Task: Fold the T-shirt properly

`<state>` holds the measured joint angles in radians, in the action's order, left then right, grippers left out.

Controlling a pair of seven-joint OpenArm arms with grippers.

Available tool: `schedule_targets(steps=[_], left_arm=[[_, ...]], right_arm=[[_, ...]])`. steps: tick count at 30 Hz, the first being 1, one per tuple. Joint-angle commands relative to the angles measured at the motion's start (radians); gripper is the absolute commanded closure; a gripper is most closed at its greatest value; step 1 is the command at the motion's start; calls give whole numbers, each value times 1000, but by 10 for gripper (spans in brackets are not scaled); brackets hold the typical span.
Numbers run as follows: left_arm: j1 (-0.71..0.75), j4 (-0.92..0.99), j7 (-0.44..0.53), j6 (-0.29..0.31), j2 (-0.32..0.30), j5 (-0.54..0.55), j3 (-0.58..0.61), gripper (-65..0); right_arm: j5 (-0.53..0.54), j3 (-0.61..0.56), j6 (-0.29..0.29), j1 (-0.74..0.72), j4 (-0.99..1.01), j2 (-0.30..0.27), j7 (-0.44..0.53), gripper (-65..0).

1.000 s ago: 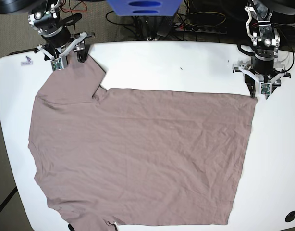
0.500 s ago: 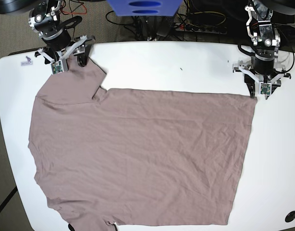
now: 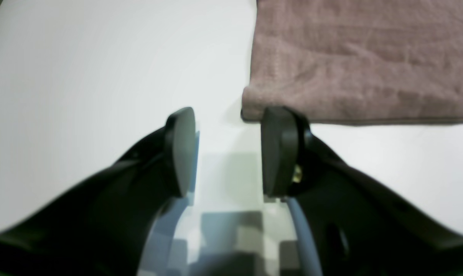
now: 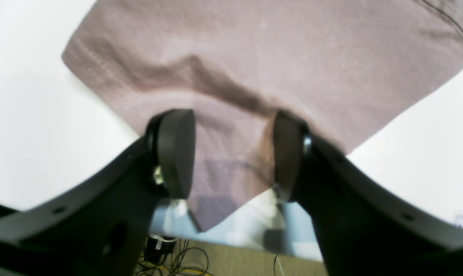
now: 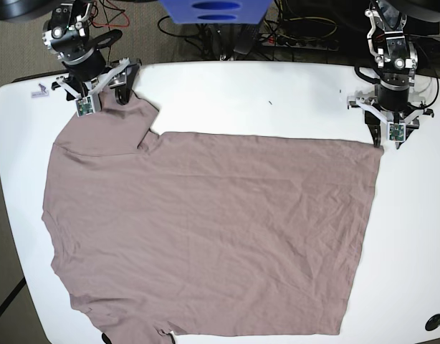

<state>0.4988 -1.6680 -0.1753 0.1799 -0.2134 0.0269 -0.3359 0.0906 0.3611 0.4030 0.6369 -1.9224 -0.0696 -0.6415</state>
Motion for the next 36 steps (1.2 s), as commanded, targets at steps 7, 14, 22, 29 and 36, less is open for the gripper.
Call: schedule_targets(steps=[7,14,22,29,36], left_arm=[[11,-28,-20,-1,4,-9,-10,-281],[9,-27,-14,-2,0,-7,-1,-282],[-1,-32,-14,-3,-47,-9,12,-284],[-31,-27,-32,-4,-94,-8,30,-286],[-101,13,-136,5,-102,-9,61,-308]], right_arm=[[-12,0,5,6,10,-6,15,-321],[4,-2,4,2,10,-5,20,-321],[-3,-7,5,4,3,-3,6,-323],[-8,-11,6,4,1,-2,5,-323],[-10,-6,8,2,5,0,-12,-326]])
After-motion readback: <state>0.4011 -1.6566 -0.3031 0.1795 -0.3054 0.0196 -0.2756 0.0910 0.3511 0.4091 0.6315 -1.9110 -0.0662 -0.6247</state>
